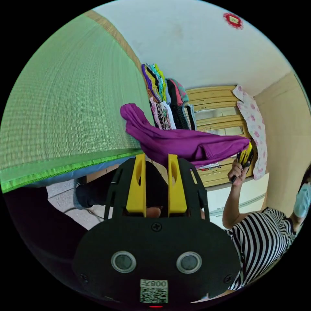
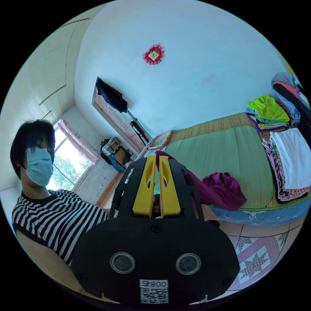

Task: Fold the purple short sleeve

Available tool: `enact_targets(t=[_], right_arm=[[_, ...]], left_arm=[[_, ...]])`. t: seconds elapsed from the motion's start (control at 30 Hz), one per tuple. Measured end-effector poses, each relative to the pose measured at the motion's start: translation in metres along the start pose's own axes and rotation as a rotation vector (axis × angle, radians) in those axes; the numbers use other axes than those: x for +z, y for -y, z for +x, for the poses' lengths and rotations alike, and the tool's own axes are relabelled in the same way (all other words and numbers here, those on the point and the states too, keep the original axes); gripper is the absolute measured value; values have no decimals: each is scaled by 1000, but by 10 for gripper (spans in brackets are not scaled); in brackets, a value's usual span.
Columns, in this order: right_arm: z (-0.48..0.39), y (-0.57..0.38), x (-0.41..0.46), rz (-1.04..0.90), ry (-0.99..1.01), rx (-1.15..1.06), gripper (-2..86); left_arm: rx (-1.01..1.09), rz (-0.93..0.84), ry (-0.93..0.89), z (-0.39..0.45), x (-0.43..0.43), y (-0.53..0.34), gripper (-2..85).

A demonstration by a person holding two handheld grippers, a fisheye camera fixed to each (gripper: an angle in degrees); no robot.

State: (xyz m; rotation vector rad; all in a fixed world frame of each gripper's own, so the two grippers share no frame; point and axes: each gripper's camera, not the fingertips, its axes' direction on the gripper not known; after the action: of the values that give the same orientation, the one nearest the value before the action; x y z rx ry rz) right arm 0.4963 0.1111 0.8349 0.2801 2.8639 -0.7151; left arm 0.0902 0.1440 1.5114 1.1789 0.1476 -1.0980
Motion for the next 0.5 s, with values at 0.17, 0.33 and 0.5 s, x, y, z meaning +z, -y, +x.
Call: enact_targets(t=[0.17,0.33,0.5], right_arm=[[-7,4,-30,15,-4,21,12],[-12,13,-52,16,-8,28,12],[-12,23,-71,23,8,40,13]], left_arm=[[-118,-61,-2,-16,28,16,112],[-98,-109,67,-7,48,36,116],[-66,-236,166,2,79,53,98]])
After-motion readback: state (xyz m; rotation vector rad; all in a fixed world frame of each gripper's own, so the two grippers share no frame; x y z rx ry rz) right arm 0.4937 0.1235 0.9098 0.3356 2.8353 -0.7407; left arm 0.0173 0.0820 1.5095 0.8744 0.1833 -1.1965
